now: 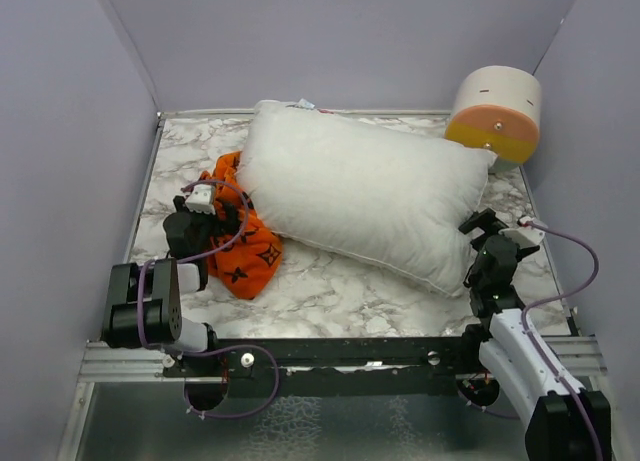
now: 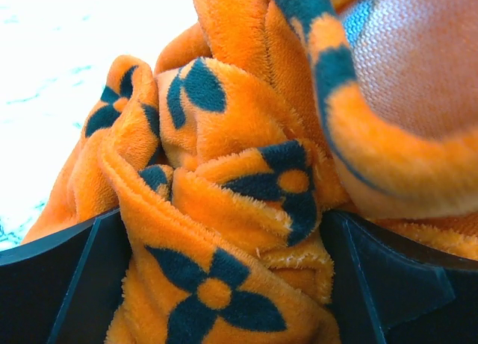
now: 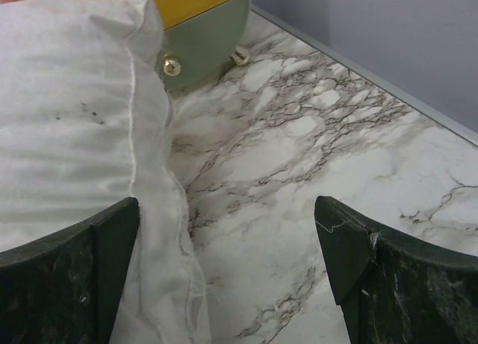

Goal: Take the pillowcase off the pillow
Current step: Reset both arms

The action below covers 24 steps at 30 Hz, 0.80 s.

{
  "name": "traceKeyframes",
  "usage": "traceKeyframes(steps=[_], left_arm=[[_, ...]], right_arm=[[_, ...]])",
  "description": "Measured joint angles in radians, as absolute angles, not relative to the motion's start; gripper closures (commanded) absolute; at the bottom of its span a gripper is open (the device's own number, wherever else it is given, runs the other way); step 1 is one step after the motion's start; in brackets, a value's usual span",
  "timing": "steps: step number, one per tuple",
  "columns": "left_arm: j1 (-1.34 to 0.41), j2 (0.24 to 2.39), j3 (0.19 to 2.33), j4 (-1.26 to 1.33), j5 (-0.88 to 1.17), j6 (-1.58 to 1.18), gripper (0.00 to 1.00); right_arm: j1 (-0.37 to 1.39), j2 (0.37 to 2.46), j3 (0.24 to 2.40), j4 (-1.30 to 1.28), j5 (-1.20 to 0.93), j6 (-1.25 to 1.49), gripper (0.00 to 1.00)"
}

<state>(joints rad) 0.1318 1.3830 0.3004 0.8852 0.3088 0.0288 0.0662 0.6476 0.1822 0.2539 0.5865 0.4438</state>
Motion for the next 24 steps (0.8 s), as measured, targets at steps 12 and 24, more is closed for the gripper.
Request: traceKeyframes(steps=[12, 24], left_arm=[[0.104, 1.599, 0.197, 1.383, 0.209, -0.036, 0.01], [0.047, 1.627, 0.268, 1.333, 0.075, -0.012, 0.01]], right_arm=[[0.064, 1.216, 0.131, 0.878, 0.565, 0.368, 0.01], [0.069, 1.517, 0.052, 1.461, 0.213, 0.108, 0.01]])
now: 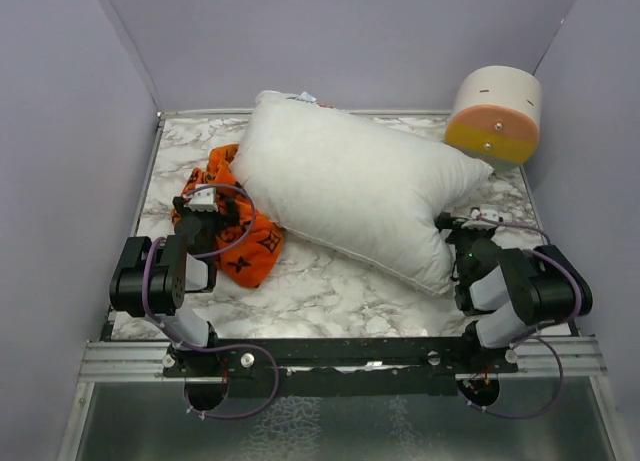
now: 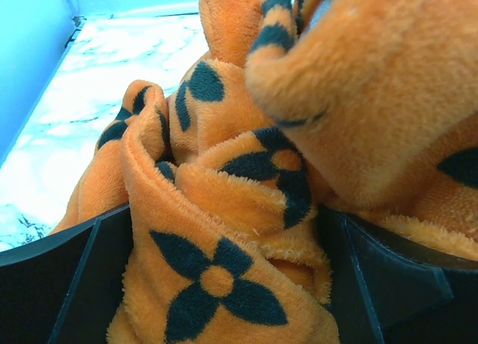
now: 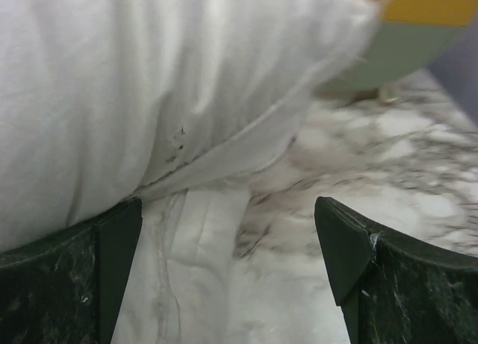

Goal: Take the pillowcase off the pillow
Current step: Reset both arms

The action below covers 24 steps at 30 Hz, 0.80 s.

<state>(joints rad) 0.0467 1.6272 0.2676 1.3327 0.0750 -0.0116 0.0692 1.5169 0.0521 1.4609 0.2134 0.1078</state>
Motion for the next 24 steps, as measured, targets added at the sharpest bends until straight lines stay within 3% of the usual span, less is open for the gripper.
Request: traceKeyframes(steps=[4, 10, 24], left_arm=[[0.046, 1.627, 0.268, 1.328, 0.044, -0.006, 0.01], [0.046, 1.627, 0.268, 1.323, 0.016, -0.004, 0.01], [0.046, 1.627, 0.268, 1.322, 0.012, -0.004, 0.01]], right_arm=[[0.159, 1.632, 0.081, 1.458, 0.145, 0.010, 0.01], [0.163, 1.619, 0.228, 1.386, 0.195, -0.005, 0.01], [0.163, 1.617, 0.227, 1.372, 0.194, -0.013, 0.01]])
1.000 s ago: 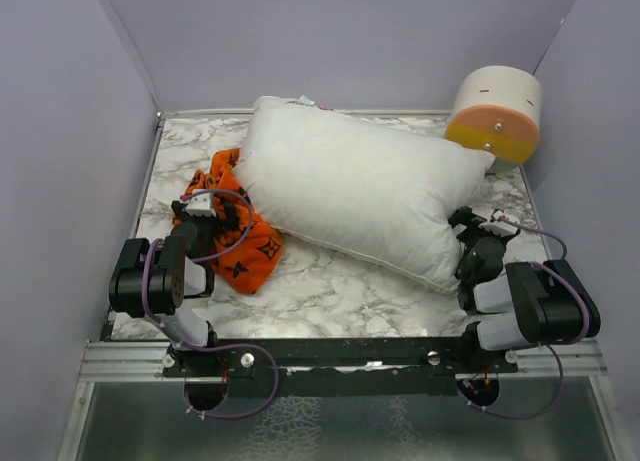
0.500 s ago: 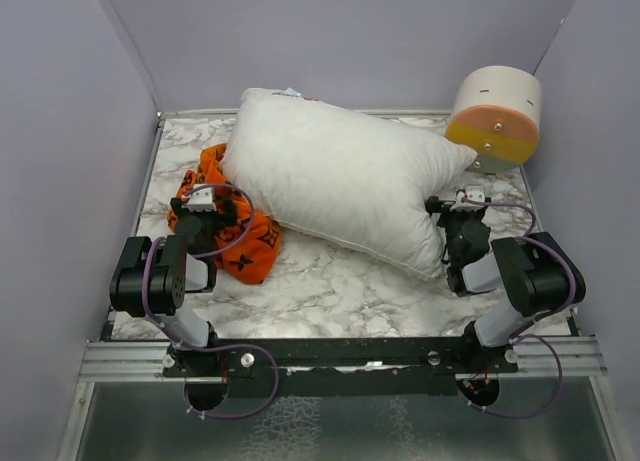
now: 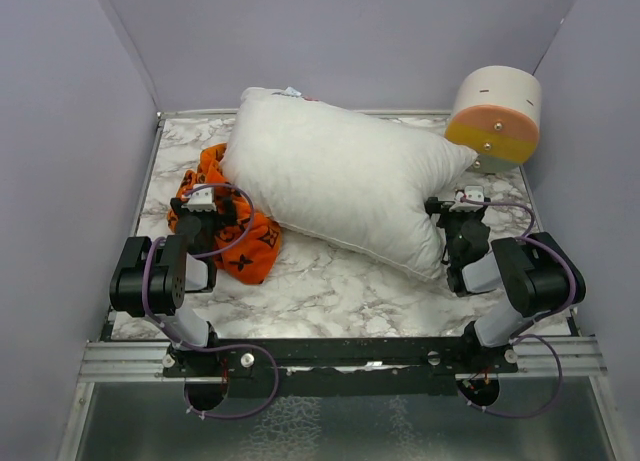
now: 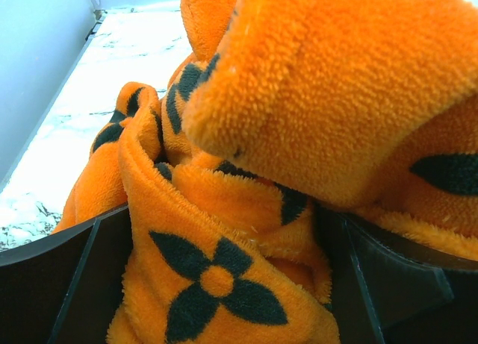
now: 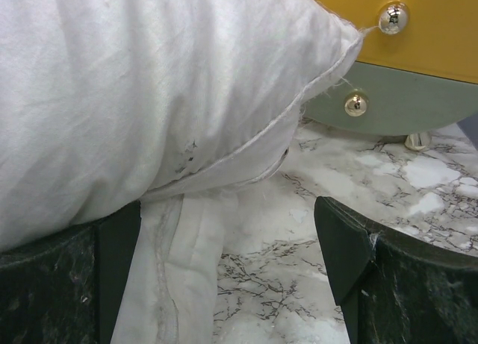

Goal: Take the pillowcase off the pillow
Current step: Reset both arms

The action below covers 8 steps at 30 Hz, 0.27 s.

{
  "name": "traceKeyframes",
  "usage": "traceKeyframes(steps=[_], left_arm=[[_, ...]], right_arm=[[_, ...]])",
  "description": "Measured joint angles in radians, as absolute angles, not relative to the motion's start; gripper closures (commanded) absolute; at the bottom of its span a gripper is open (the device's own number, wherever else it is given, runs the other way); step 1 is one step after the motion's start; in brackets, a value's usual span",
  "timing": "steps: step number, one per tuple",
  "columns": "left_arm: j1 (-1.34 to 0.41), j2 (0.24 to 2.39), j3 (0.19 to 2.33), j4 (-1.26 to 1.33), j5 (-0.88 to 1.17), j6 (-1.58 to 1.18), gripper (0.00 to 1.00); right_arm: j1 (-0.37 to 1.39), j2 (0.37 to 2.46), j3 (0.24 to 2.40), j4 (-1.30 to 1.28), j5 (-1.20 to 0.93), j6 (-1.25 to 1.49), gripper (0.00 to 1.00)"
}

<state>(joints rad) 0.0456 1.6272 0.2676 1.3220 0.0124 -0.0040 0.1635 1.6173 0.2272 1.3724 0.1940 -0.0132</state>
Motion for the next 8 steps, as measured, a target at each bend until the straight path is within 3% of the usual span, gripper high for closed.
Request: traceKeyframes(steps=[8], left_arm=[[0.045, 1.627, 0.268, 1.321, 0.011, -0.001, 0.01]], right_arm=[[0.163, 1.617, 0.227, 1.372, 0.194, -0.013, 0.01]])
